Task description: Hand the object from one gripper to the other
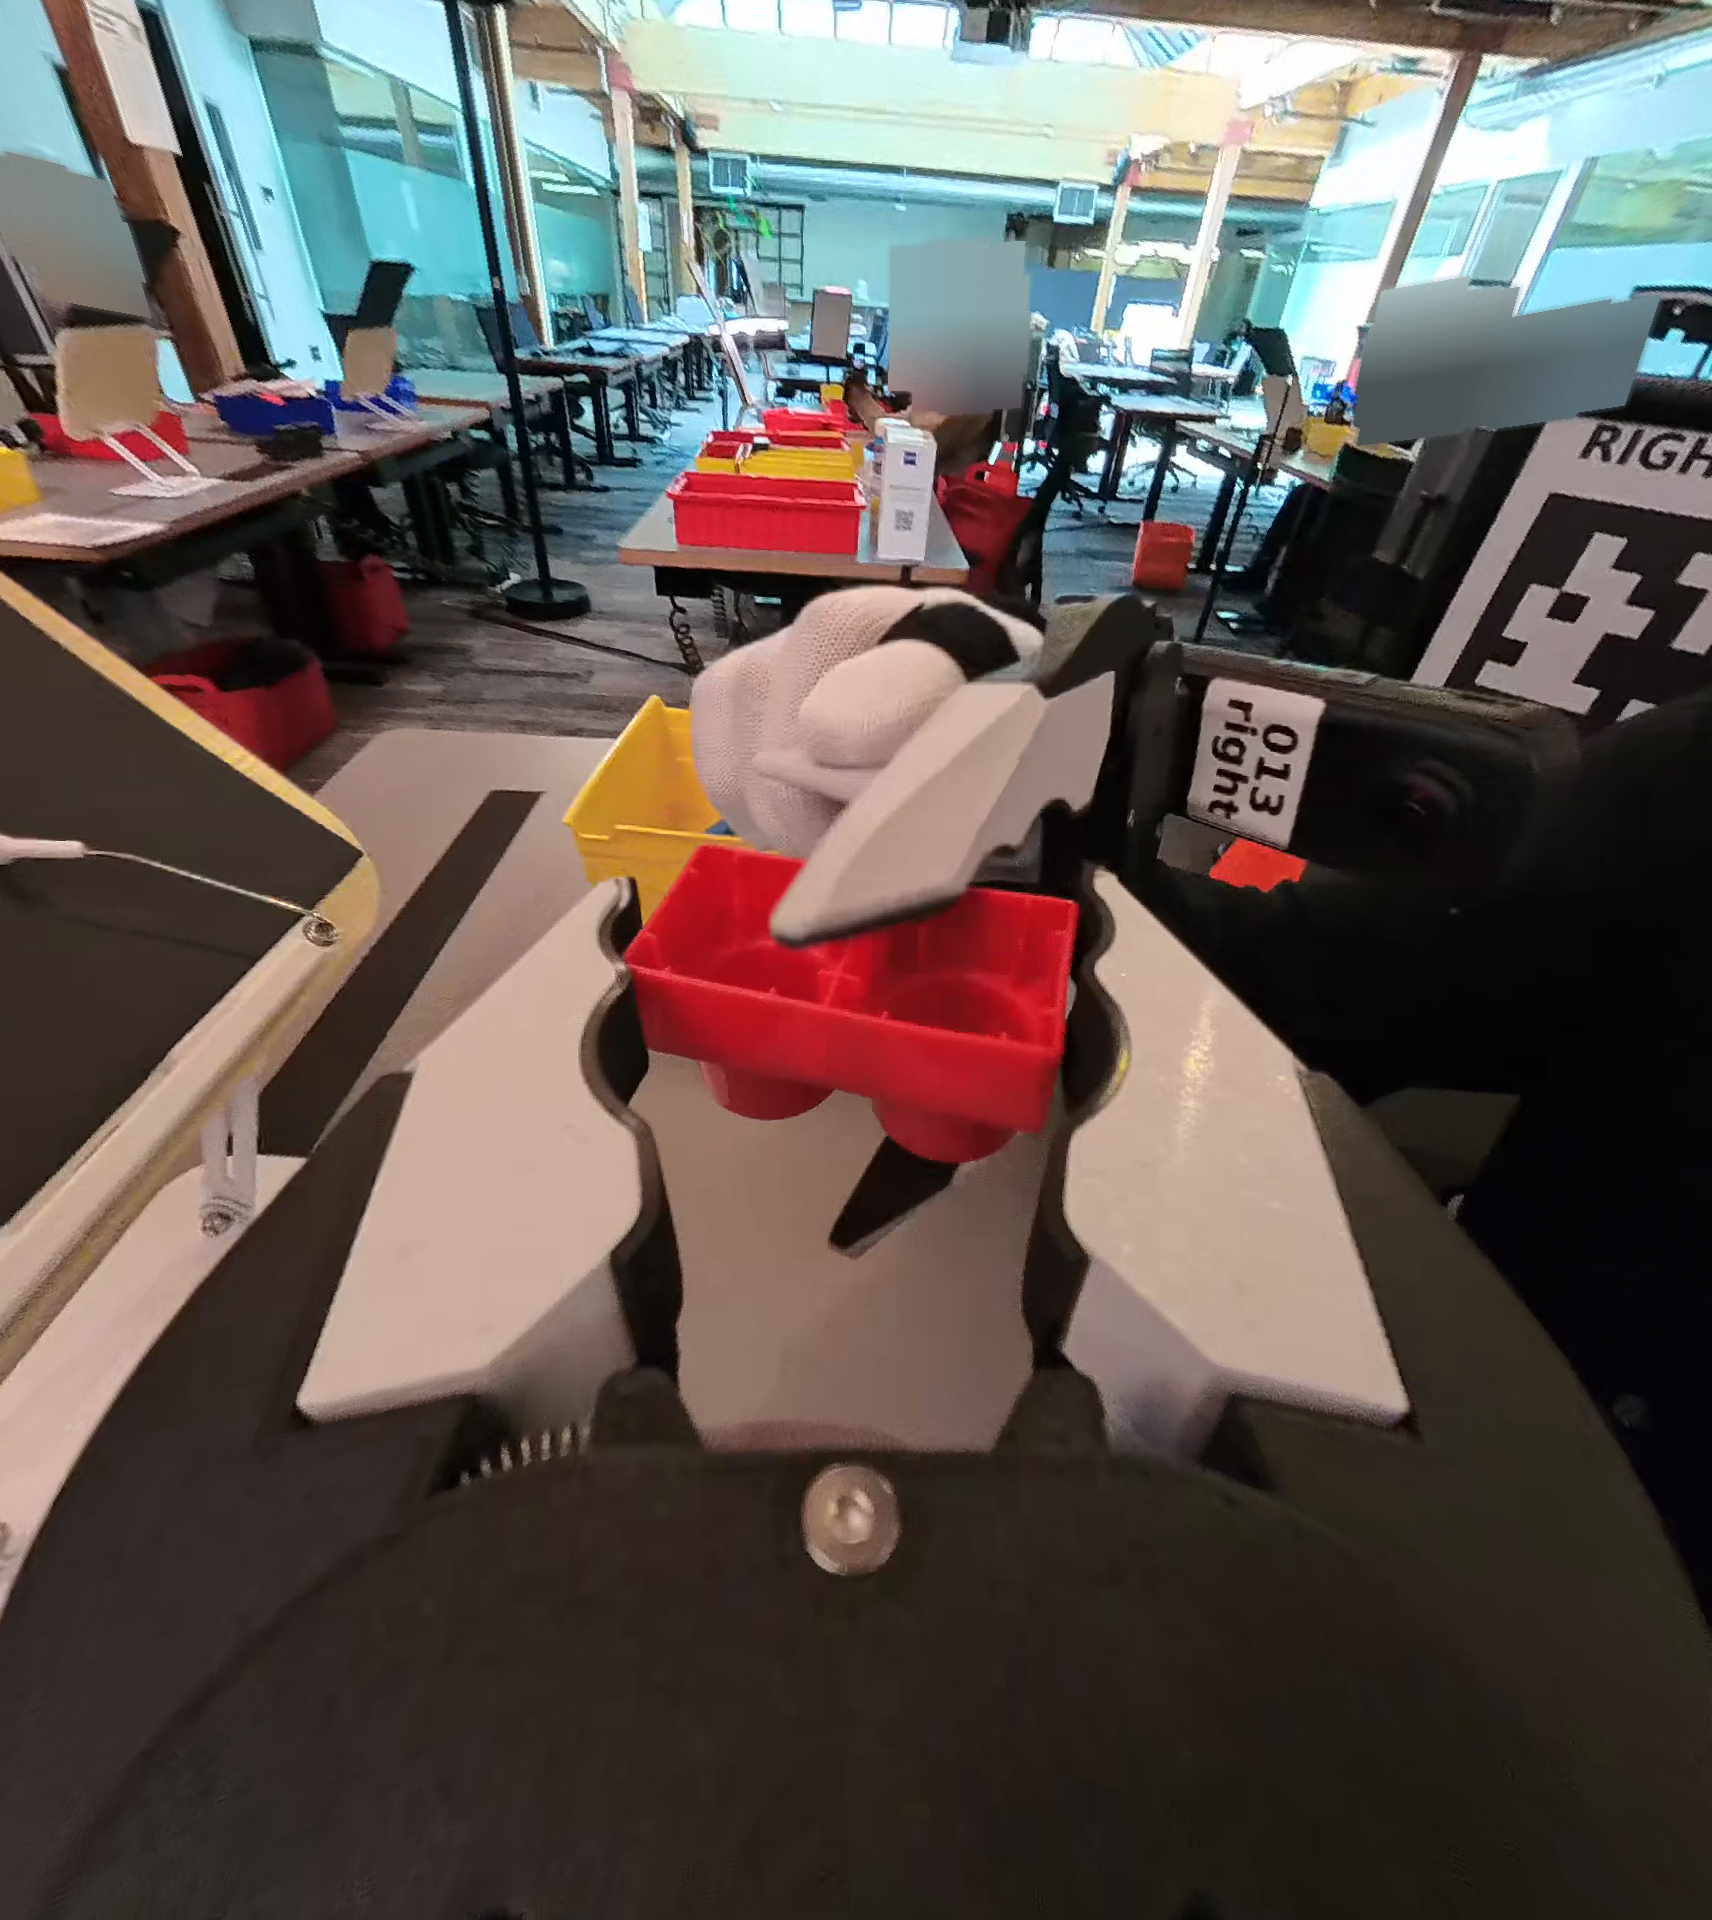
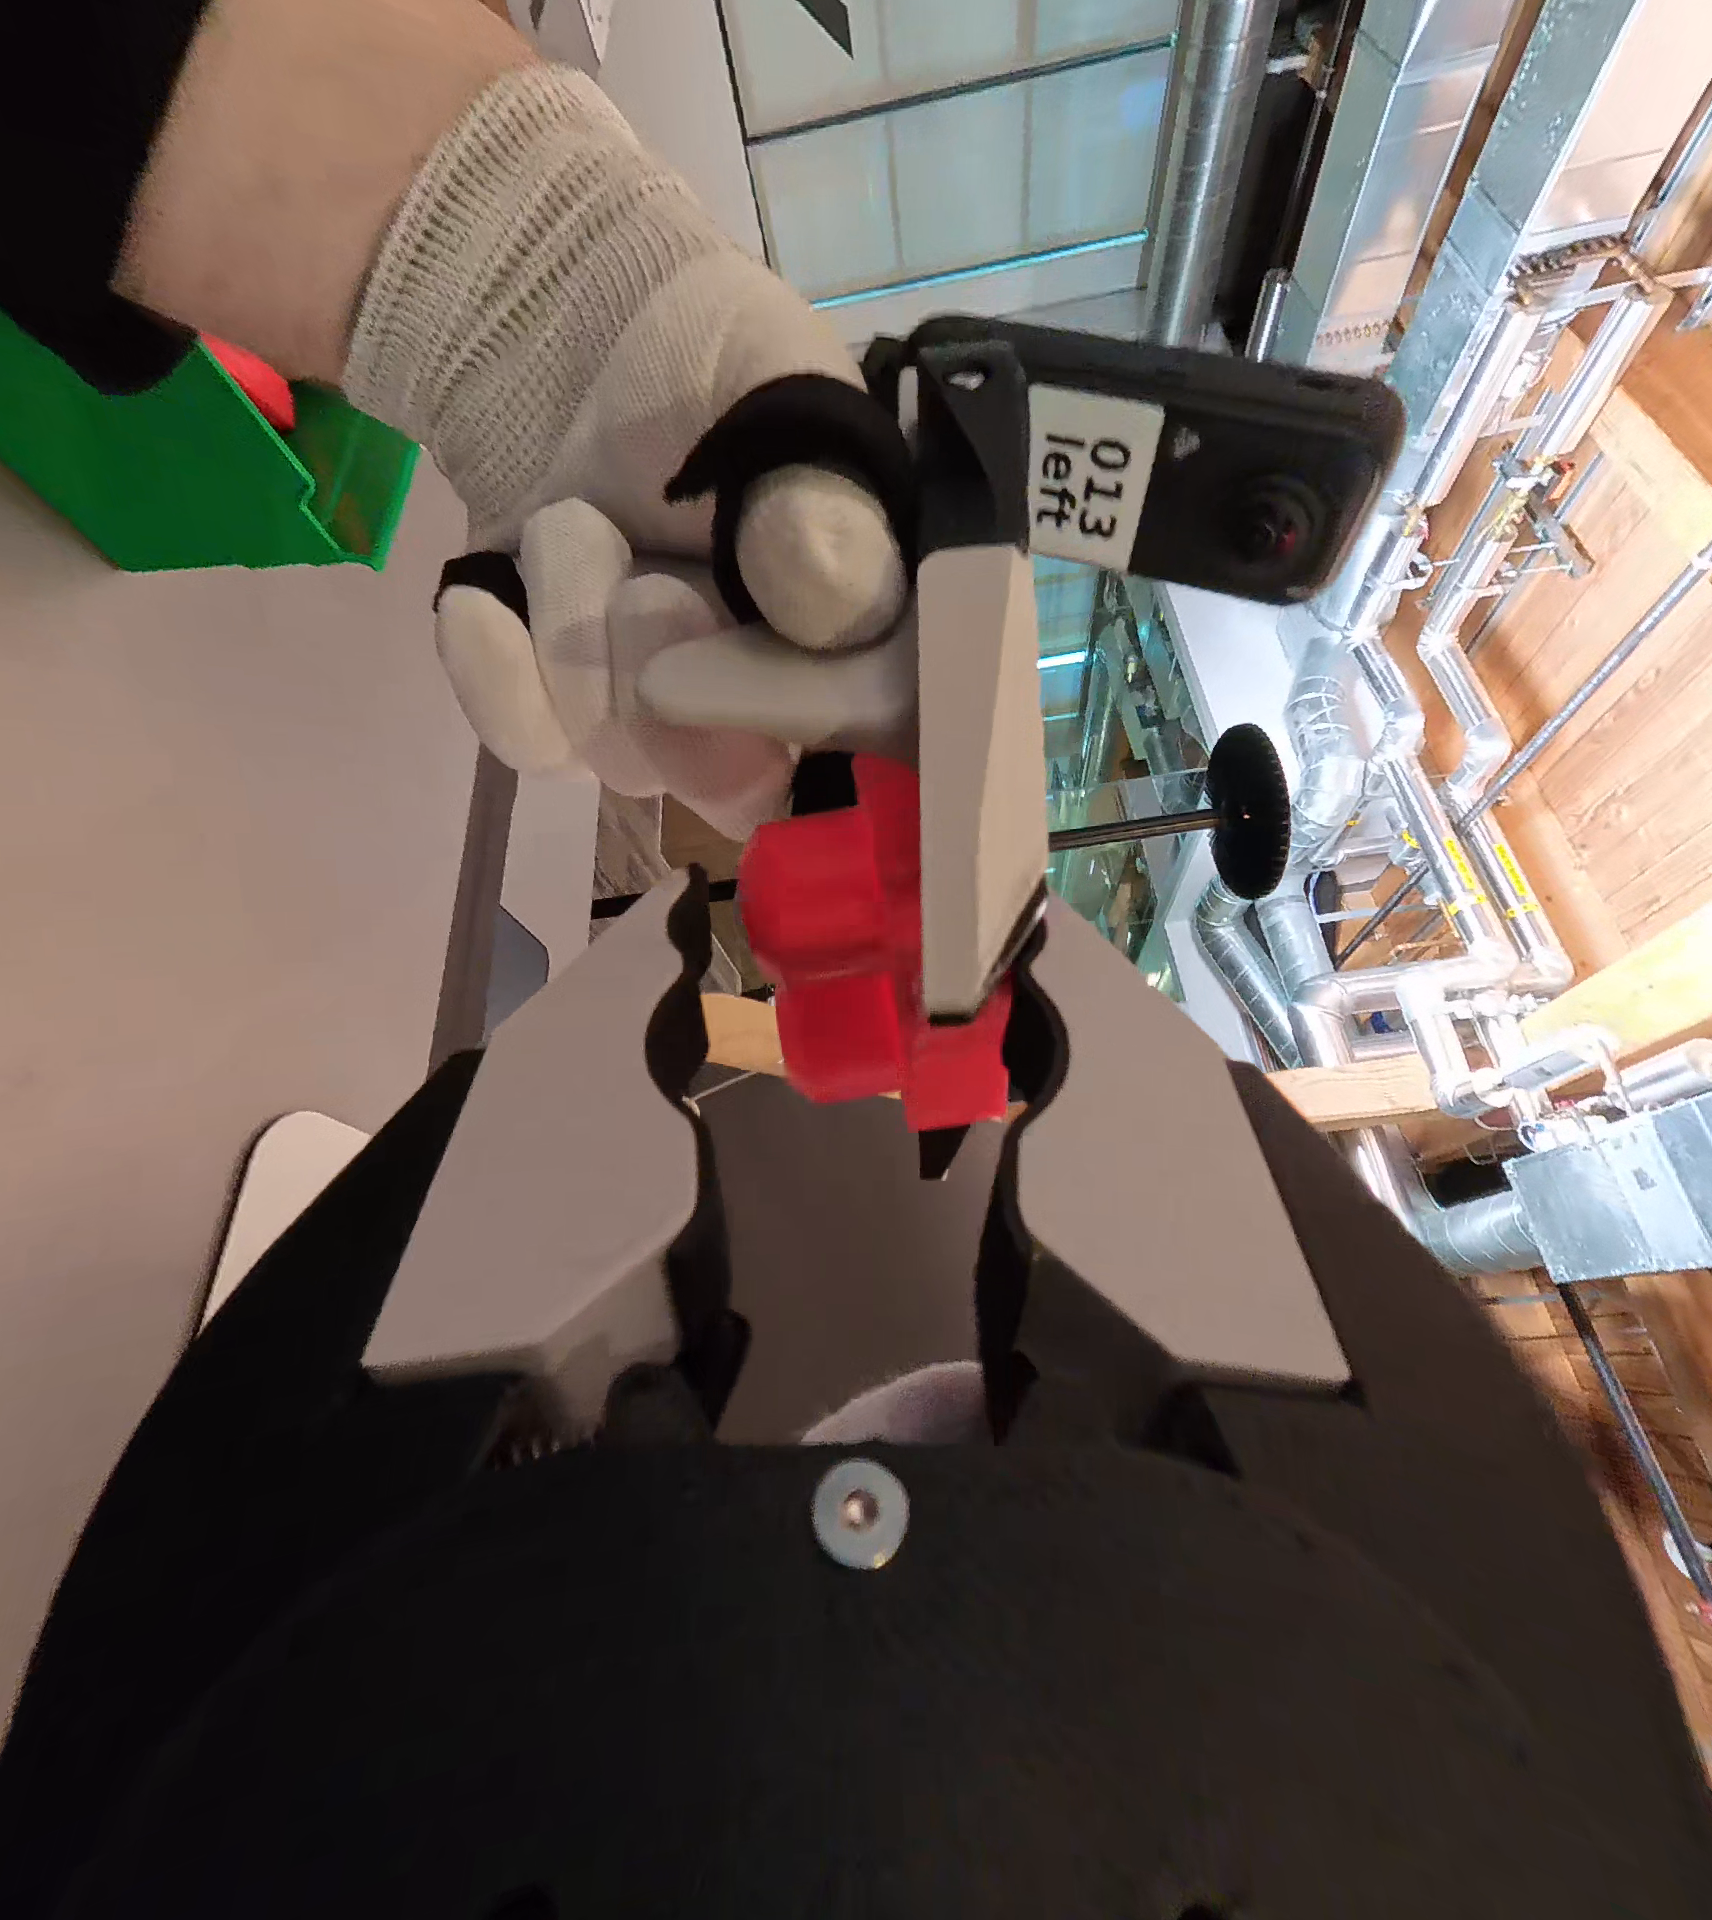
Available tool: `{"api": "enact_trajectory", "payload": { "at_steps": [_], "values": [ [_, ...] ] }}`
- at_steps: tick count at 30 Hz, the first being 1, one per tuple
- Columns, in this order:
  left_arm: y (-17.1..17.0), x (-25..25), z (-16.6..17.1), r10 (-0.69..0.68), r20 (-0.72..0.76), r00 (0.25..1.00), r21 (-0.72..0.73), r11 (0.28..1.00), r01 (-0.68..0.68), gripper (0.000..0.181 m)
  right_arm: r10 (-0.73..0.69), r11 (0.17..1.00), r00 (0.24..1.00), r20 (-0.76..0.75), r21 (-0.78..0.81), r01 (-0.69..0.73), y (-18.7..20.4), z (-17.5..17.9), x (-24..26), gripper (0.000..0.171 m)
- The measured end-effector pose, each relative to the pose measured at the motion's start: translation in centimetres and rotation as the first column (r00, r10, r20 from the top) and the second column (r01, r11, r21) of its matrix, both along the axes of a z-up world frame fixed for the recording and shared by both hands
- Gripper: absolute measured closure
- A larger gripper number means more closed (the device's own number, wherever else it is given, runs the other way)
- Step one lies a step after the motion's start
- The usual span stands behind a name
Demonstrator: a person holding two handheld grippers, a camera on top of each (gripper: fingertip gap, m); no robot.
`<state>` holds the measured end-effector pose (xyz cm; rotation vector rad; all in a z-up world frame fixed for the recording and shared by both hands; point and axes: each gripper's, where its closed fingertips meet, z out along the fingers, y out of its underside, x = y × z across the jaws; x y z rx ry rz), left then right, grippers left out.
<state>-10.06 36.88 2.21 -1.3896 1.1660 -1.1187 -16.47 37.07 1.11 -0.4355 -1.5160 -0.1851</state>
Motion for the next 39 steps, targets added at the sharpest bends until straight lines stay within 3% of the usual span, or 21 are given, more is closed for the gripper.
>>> {"api": "enact_trajectory", "payload": {
  "at_steps": [1, 9, 13, 16, 19, 22, 26, 28, 30, 36, 39],
  "values": [
    [-0.1, 0.2, -0.2, -0.006, -0.011, 1.000, -0.004, 1.000, 0.006, 0.101, 0.005, 1.000, 1.000, 0.004, 0.001, -0.005, -0.2, -0.1, -0.1, 0.123],
    [0.1, 0.7, -0.7, -0.012, -0.019, 1.000, -0.006, 1.000, 0.012, 0.100, -0.007, 0.998, 0.999, 0.044, -0.063, 0.009, -0.1, -0.5, 0.1, 0.129],
    [0.5, 0.2, 1.1, 0.066, 0.031, 0.997, 0.122, 0.990, -0.069, 0.097, -0.006, 0.983, 0.999, -0.033, -0.186, 0.000, 0.6, 0.8, 1.0, 0.129],
    [0.7, -0.4, 2.9, 0.175, 0.062, 0.983, 0.282, 0.941, -0.186, 0.097, 0.001, 0.943, 0.990, -0.142, -0.329, -0.048, 1.4, 2.7, 2.5, 0.129],
    [0.3, -0.3, 4.5, 0.255, 0.090, 0.963, 0.443, 0.856, -0.267, 0.099, -0.005, 0.850, 0.968, -0.251, -0.510, -0.128, 2.7, 4.3, 4.4, 0.129],
    [0.8, 0.7, 4.6, 0.349, 0.069, 0.935, 0.570, 0.755, -0.324, 0.099, 0.021, 0.659, 0.906, -0.422, -0.676, -0.330, 3.3, 6.5, 6.4, 0.130],
    [3.5, 2.0, 4.2, 0.528, 0.066, 0.847, 0.702, 0.579, -0.416, 0.098, 0.066, 0.392, 0.786, -0.614, -0.709, -0.586, 3.5, 8.8, 8.8, 0.129],
    [4.1, 2.8, 4.9, 0.556, 0.145, 0.818, 0.718, 0.510, -0.474, 0.101, 0.078, 0.293, 0.738, -0.671, -0.692, -0.660, 3.7, 9.3, 9.5, 0.129],
    [4.8, 3.4, 5.0, 0.589, 0.189, 0.786, 0.730, 0.451, -0.513, 0.102, 0.063, 0.236, 0.715, -0.696, -0.686, -0.688, 4.2, 9.4, 9.8, 0.129],
    [6.1, 3.1, 6.0, 0.717, 0.347, 0.604, 0.811, 0.094, -0.578, 0.113, 0.038, 0.088, 0.650, -0.759, -0.646, -0.759, 4.4, 9.7, 9.3, 0.129],
    [6.0, 3.5, 5.8, 0.723, 0.373, 0.582, 0.836, 0.011, -0.549, 0.119, 0.036, 0.019, 0.613, -0.789, -0.613, -0.790, 4.2, 9.8, 8.8, 0.129]
  ]
}}
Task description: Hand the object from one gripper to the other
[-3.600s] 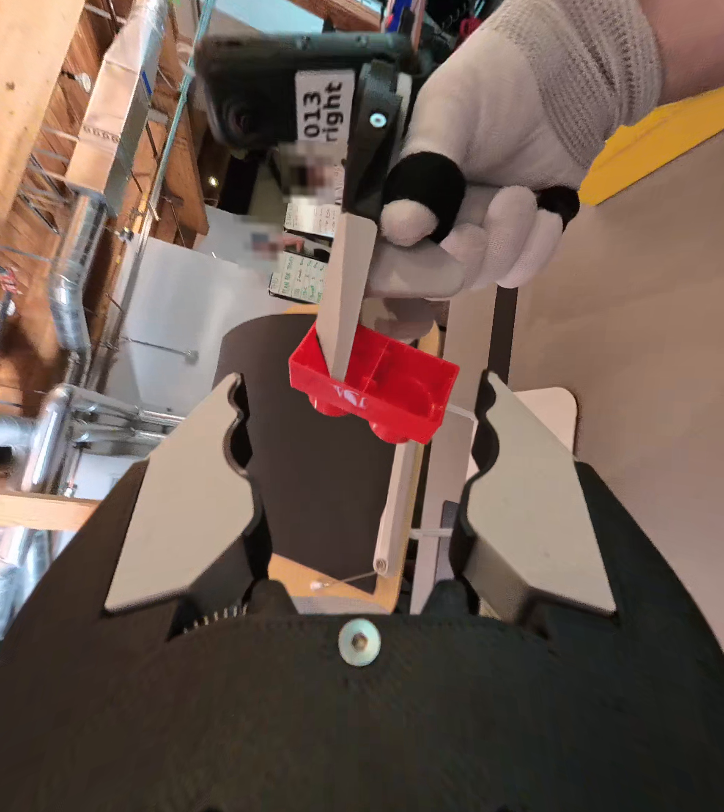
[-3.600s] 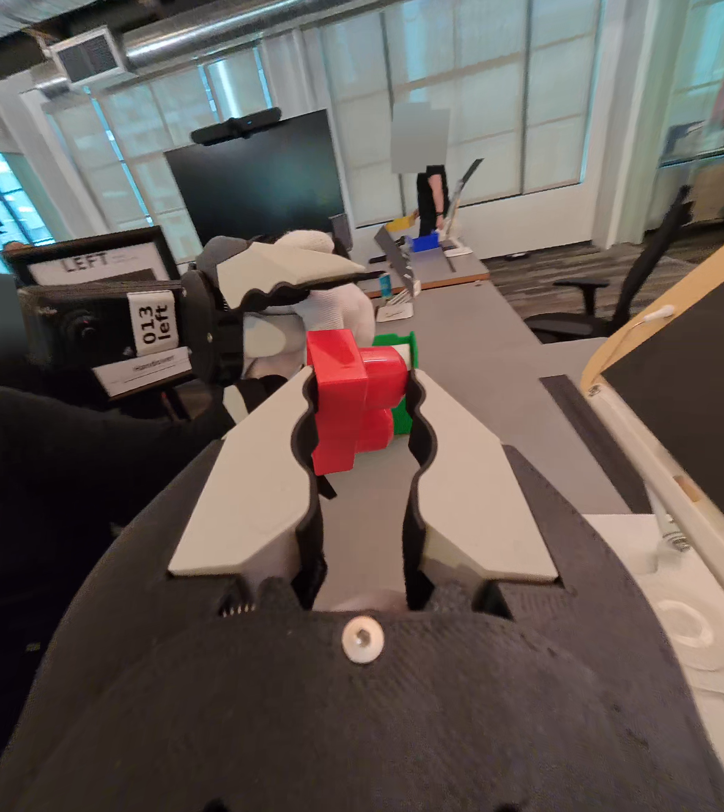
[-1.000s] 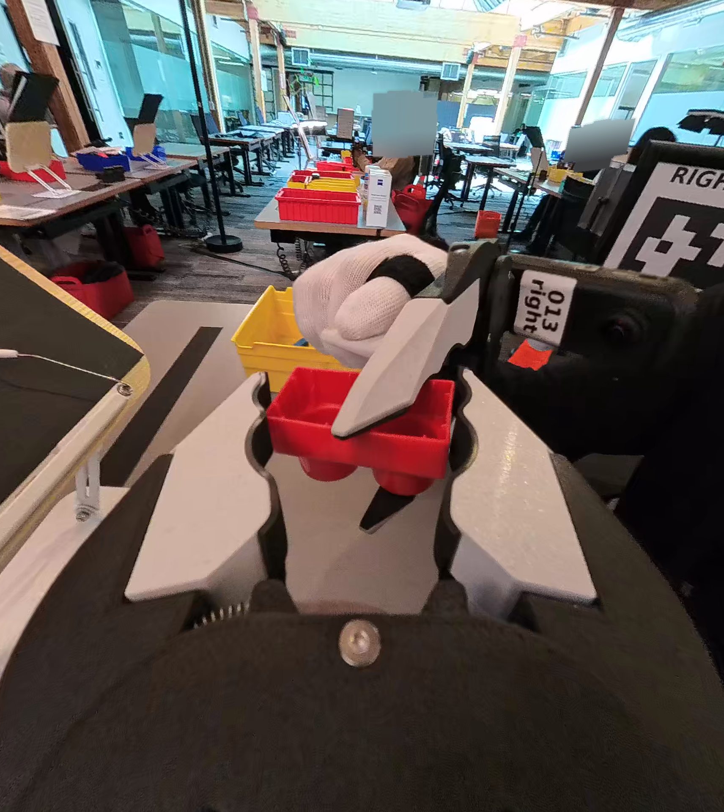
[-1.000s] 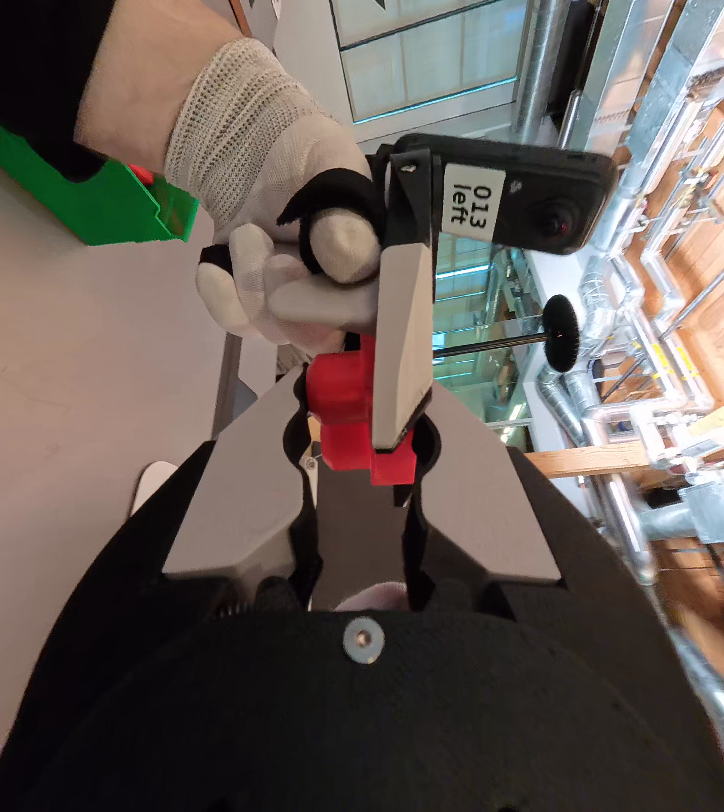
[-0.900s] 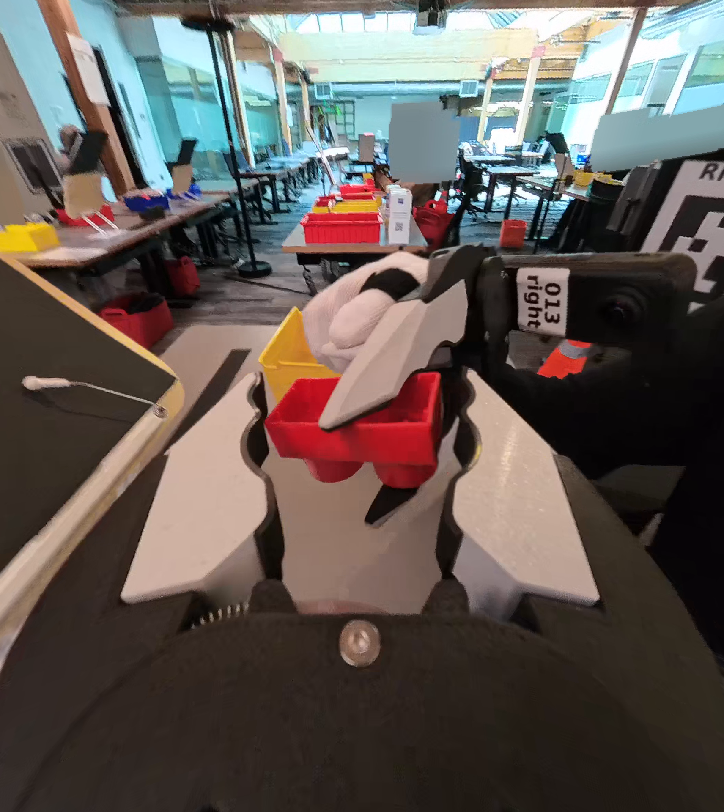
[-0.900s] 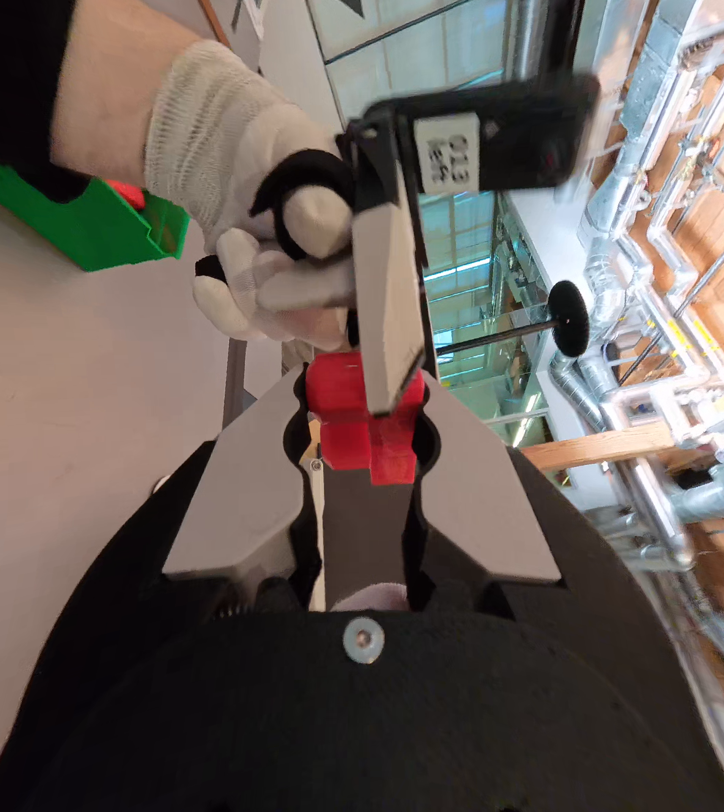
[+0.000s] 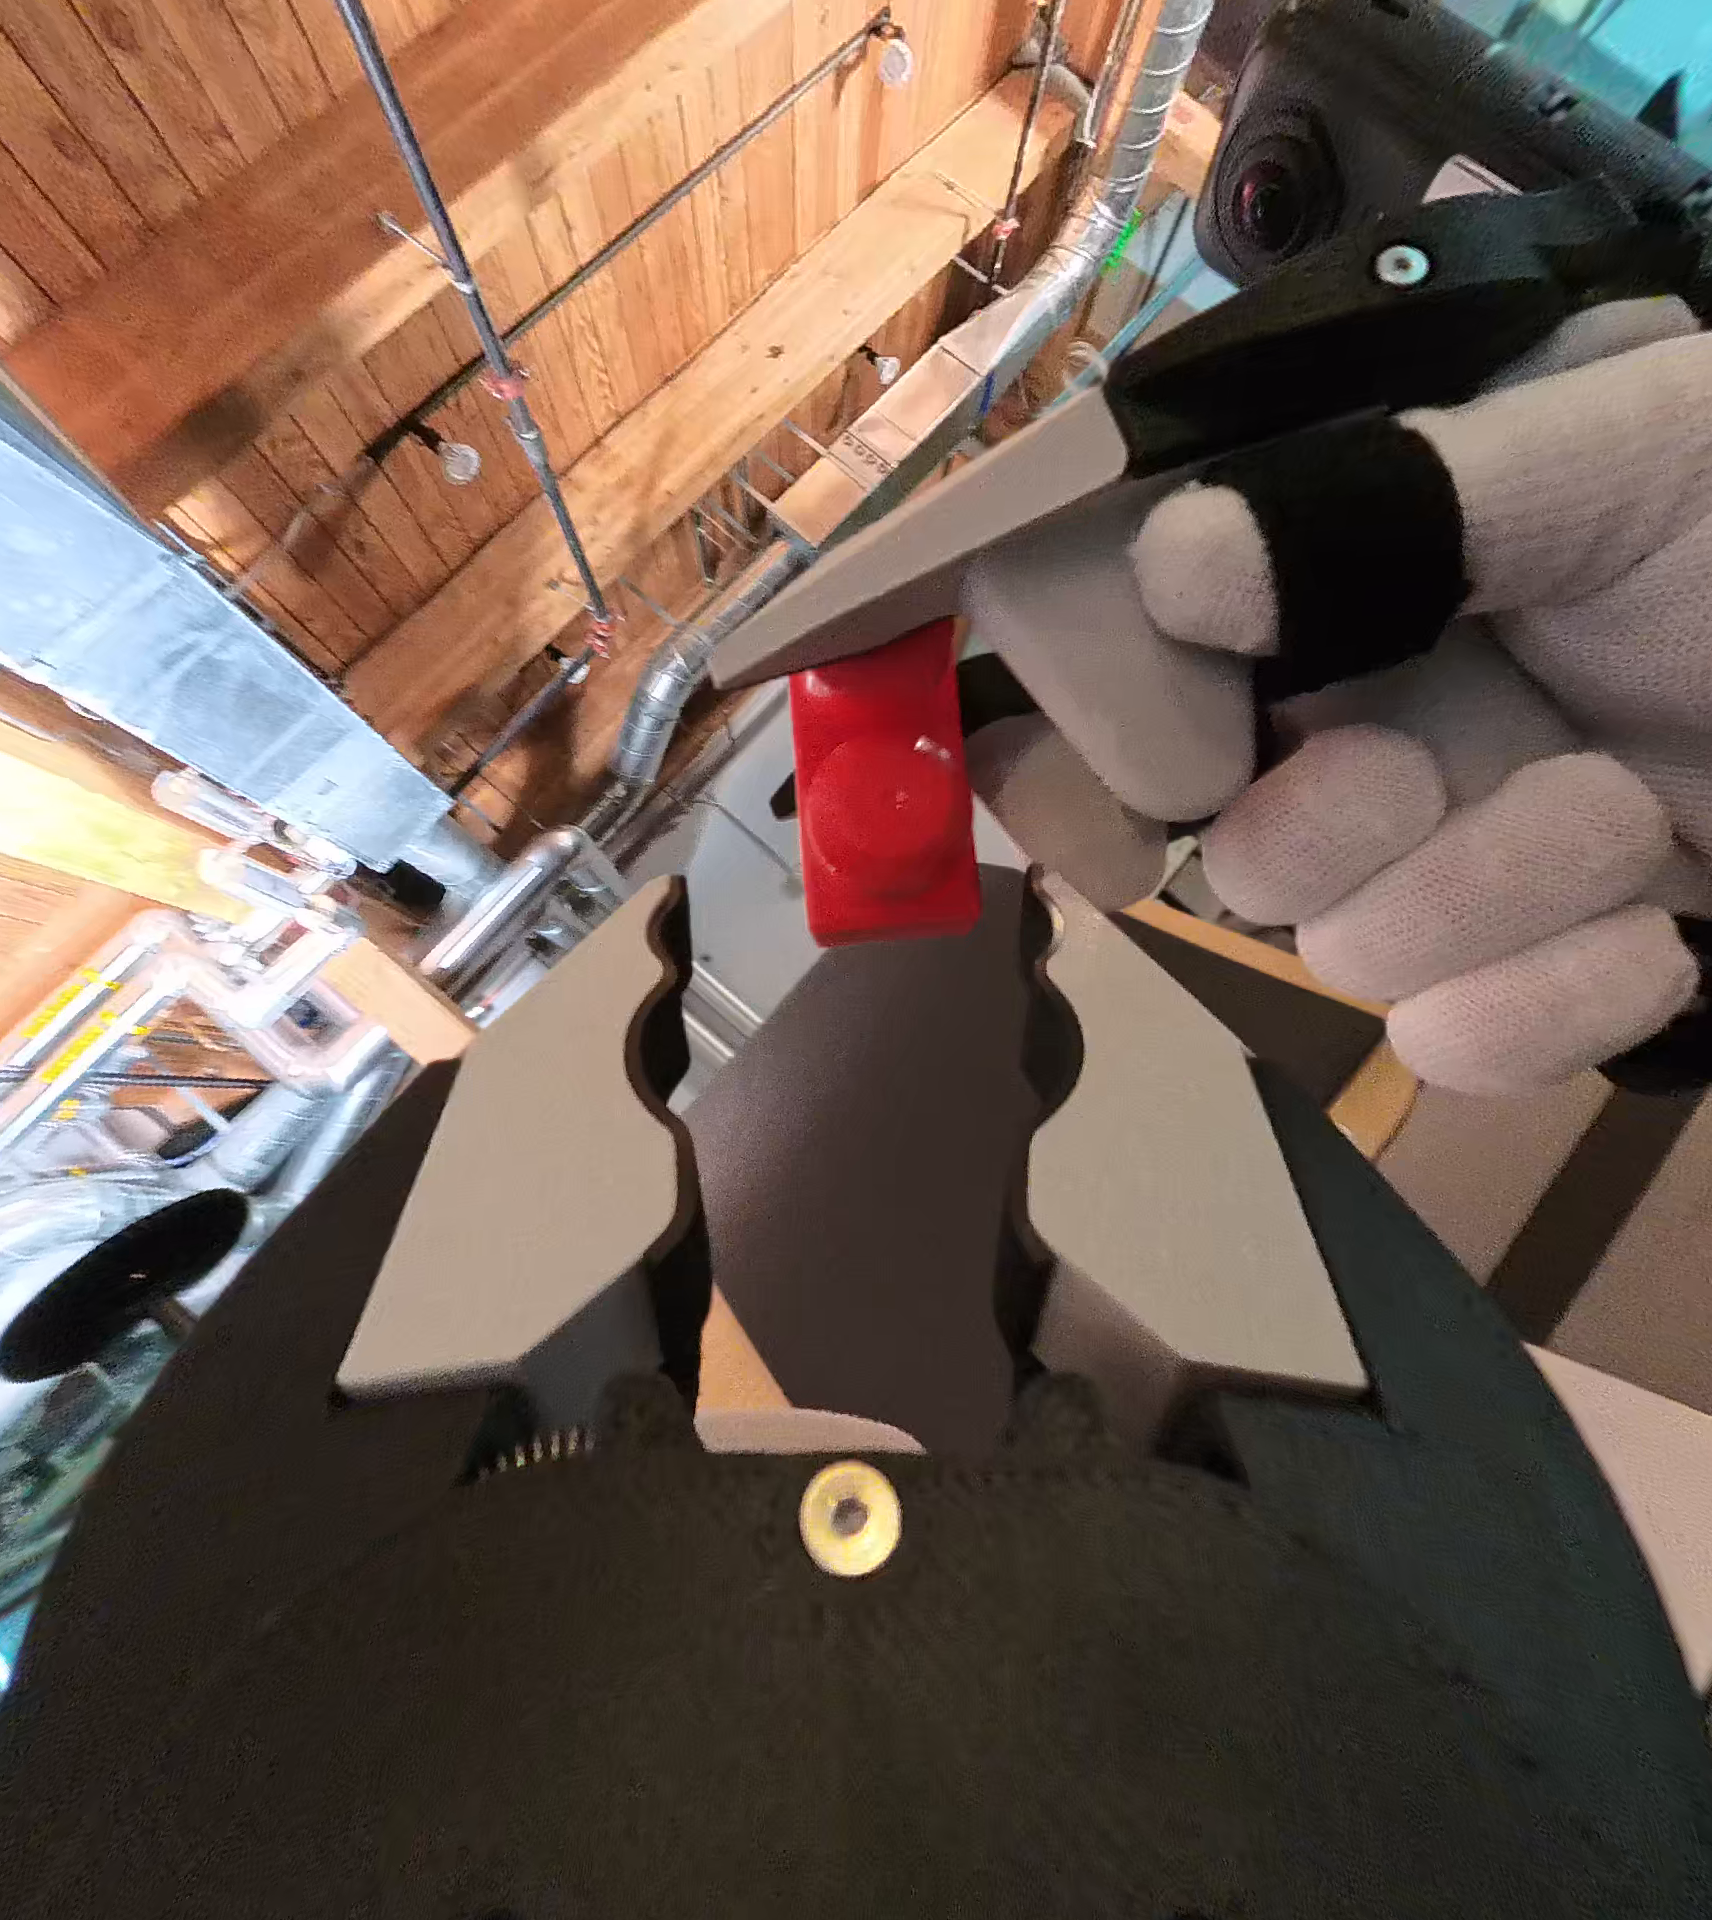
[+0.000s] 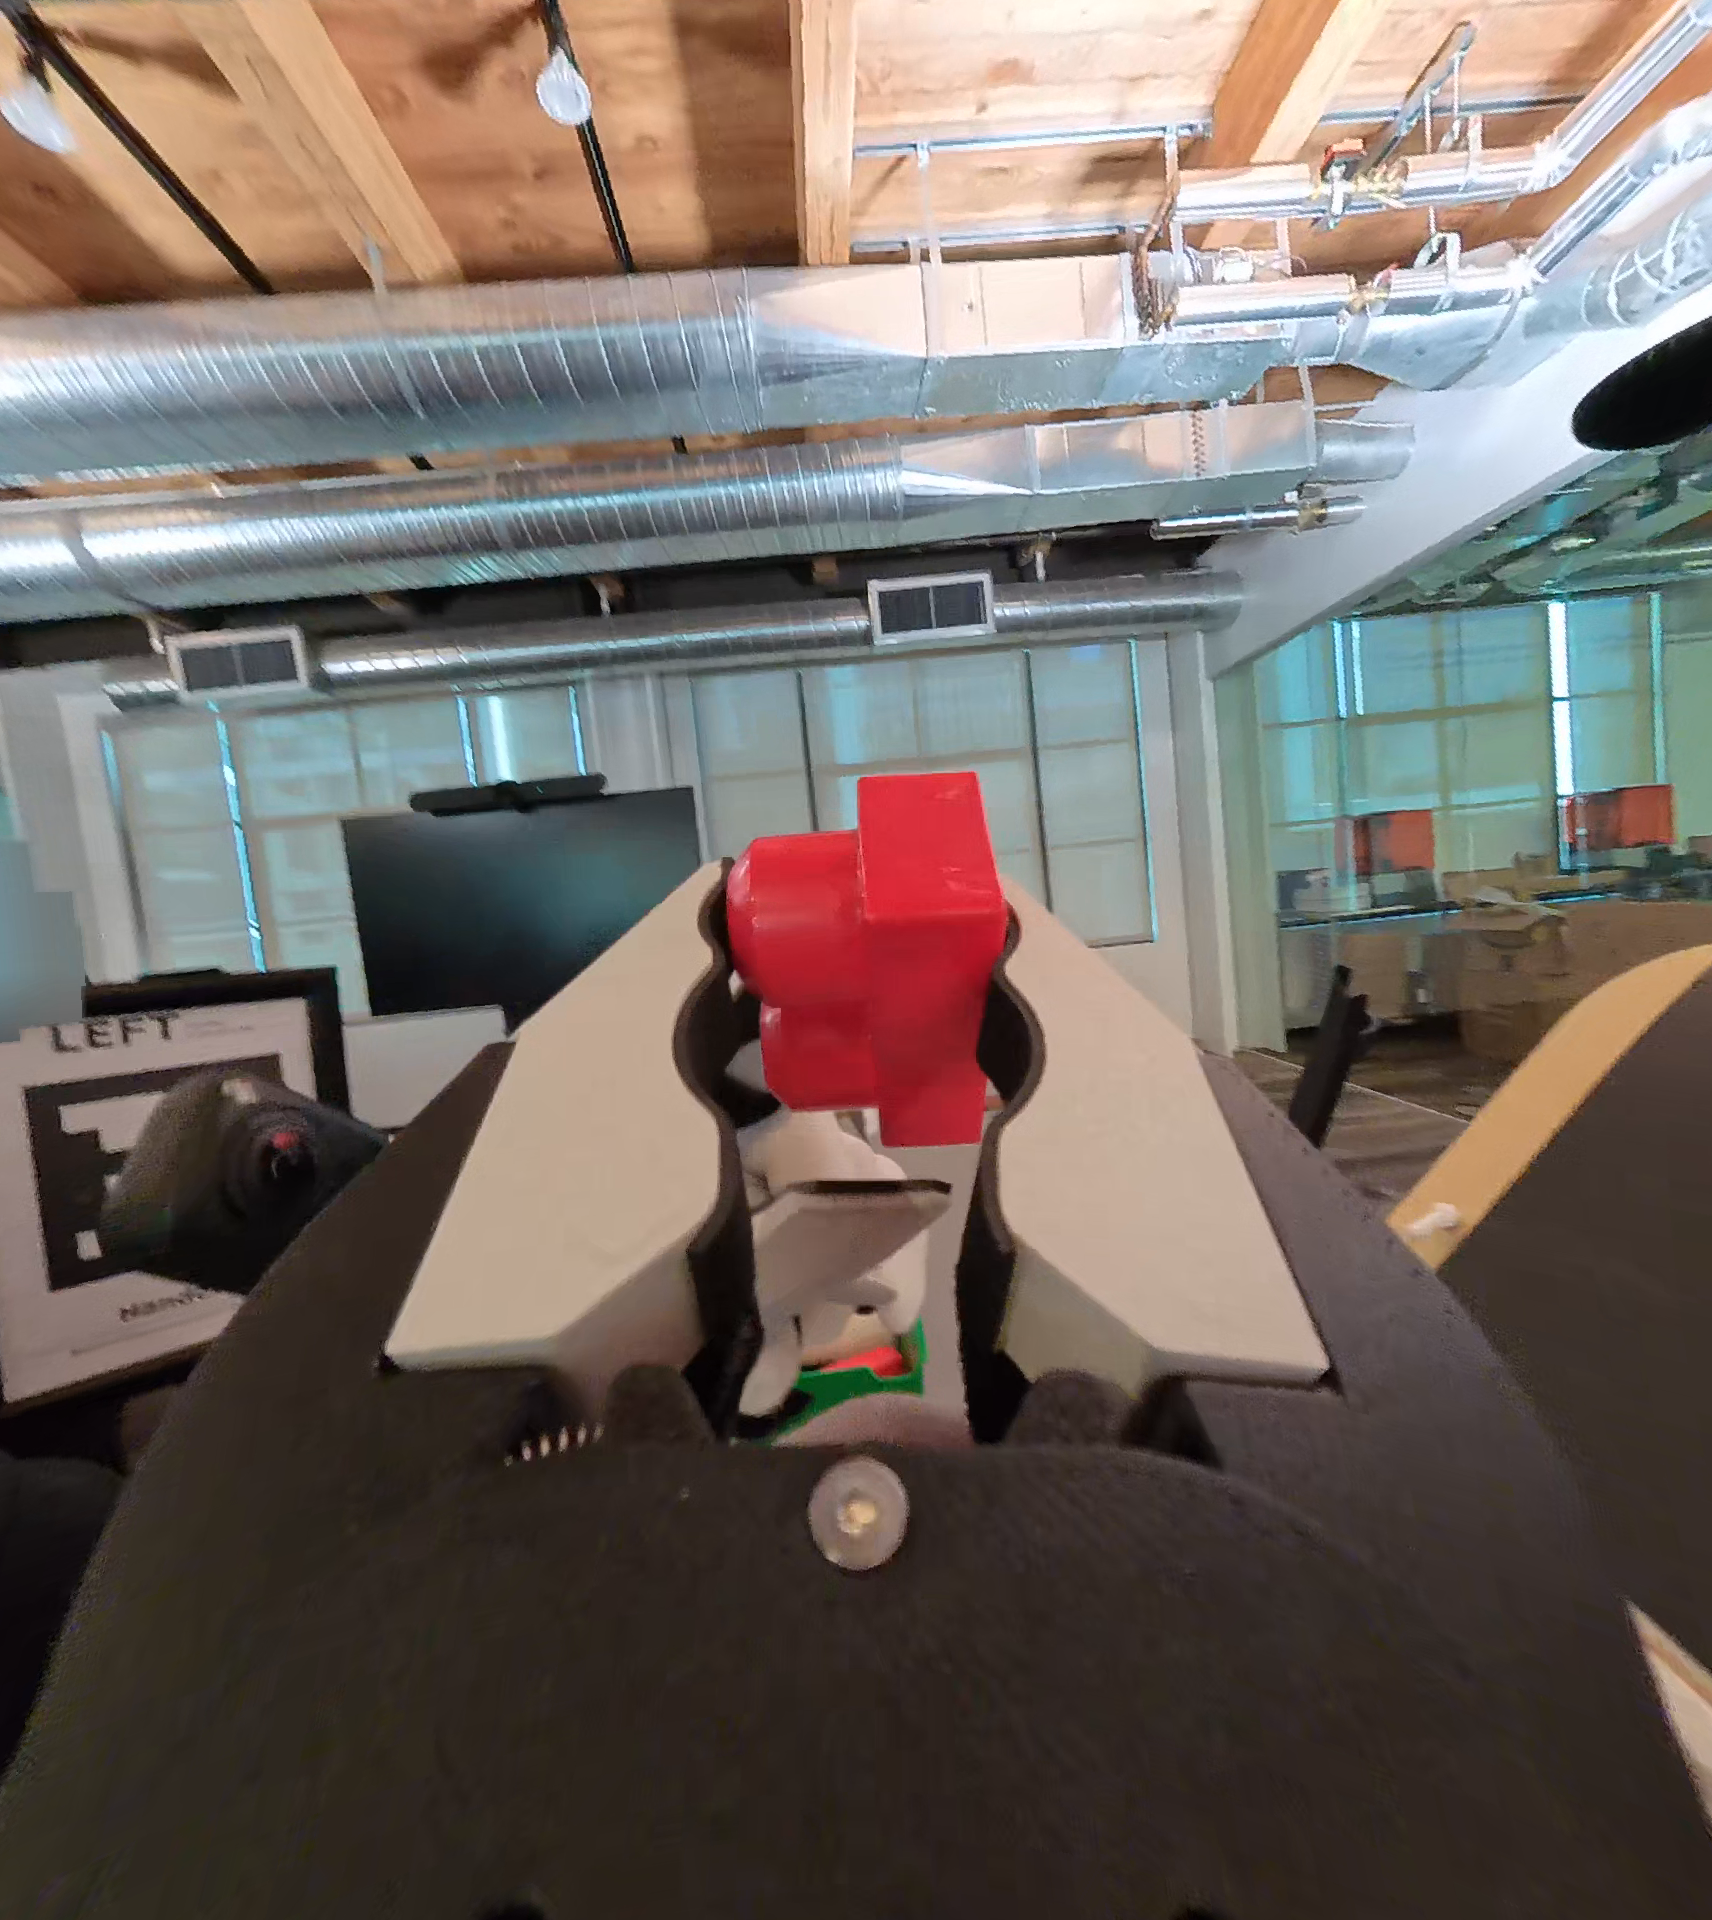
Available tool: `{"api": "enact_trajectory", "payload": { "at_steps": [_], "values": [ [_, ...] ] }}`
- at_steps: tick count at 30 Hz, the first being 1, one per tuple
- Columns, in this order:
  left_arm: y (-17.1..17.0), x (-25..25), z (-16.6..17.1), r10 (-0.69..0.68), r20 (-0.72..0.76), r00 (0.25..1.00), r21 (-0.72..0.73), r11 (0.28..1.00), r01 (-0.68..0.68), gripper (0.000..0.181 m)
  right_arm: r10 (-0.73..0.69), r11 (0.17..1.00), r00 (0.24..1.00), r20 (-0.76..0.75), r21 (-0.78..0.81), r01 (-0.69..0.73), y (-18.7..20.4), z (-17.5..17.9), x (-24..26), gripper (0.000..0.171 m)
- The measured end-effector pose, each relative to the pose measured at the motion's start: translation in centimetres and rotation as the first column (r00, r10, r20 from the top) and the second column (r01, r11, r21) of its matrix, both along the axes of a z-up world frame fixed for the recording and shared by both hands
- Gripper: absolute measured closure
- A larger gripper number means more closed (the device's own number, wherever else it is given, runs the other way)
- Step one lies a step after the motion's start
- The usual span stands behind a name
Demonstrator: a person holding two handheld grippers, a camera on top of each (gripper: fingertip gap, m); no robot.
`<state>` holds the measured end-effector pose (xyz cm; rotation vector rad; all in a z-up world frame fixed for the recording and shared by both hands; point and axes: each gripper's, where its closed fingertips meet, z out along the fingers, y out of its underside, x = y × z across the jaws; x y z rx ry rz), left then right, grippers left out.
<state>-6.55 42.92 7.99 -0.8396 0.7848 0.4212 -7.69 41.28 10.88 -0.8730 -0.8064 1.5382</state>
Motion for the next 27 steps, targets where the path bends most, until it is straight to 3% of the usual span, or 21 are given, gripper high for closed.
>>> {"api": "enact_trajectory", "payload": {
  "at_steps": [9, 15, 16, 18, 19, 24, 27],
  "values": [
    [-0.4, -0.5, 0.2, 0.032, 0.014, 0.999, 0.124, 0.992, -0.034, 0.147, 0.151, 0.985, 0.986, -0.073, -0.078, -0.156, -1.0, 0.0, -0.9, 0.129],
    [-0.6, -0.6, 0.1, 0.030, 0.001, 1.000, 0.133, 0.991, -0.030, 0.148, 0.163, 0.981, 0.984, -0.079, -0.092, -0.170, -1.1, 0.0, -1.0, 0.129],
    [-0.6, -0.6, 0.1, 0.029, 0.000, 1.000, 0.128, 0.991, -0.028, 0.148, 0.137, 0.985, 0.988, -0.076, -0.094, -0.144, -0.8, 0.0, -1.0, 0.126],
    [-0.8, -0.7, 0.3, 0.022, 0.002, 1.000, 0.120, 0.993, -0.022, 0.147, 0.072, 0.992, 0.996, -0.043, -0.101, -0.076, 0.0, -0.3, -1.2, 0.098],
    [-0.8, -0.8, 0.4, 0.029, 0.001, 1.000, 0.117, 0.993, -0.029, 0.147, 0.032, 0.994, 0.999, -0.035, -0.104, -0.036, 0.6, -0.3, -1.0, 0.093],
    [-0.4, -1.4, 0.4, 0.067, -0.070, 0.995, 0.034, 0.997, -0.065, 0.147, -0.246, 0.967, 0.968, 0.055, 0.087, 0.240, 1.8, -0.3, 0.3, 0.093],
    [-0.3, -2.0, 0.2, 0.067, -0.115, 0.991, -0.034, 0.997, -0.072, 0.147, -0.456, 0.852, 0.882, 0.121, 0.347, 0.393, 1.3, -0.5, 0.8, 0.100]
  ]
}}
